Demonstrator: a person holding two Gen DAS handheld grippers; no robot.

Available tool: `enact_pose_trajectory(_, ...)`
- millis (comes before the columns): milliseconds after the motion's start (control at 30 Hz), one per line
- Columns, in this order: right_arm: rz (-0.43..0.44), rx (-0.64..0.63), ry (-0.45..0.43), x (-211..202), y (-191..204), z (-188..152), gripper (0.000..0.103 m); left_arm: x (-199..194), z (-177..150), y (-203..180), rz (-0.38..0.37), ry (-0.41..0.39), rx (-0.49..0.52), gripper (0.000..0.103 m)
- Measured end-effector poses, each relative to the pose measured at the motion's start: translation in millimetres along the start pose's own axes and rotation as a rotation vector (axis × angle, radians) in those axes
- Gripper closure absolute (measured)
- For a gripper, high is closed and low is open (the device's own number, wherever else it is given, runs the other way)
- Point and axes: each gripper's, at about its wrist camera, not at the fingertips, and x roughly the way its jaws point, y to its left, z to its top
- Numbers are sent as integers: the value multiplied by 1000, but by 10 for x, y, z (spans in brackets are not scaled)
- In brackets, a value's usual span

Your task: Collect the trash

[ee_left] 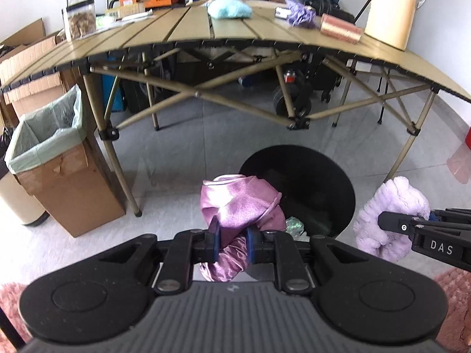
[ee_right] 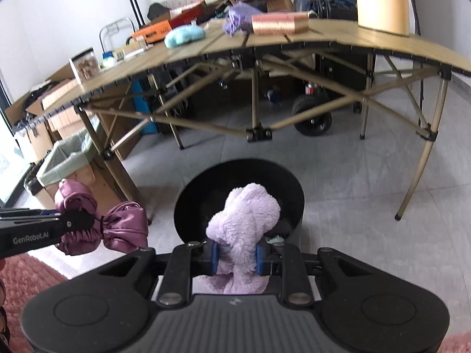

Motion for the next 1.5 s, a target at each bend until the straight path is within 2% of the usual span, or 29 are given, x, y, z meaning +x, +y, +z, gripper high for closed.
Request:
enact_pose_trajectory(133,-8,9,37,98,-11,-28,81,112,-43,38,12,33,-12,86)
enact_pose_trajectory(633,1,-7,58,336,104,184,81,437,5,189,72,129,-67,86)
enact_pose_trajectory(1133,-7,-25,93,771,279,481,81,664,93,258,111,186,-99,86)
enact_pose_trajectory(1500,-42,-42,136,1132,375,654,81,801,221,307,145,192,-128,86)
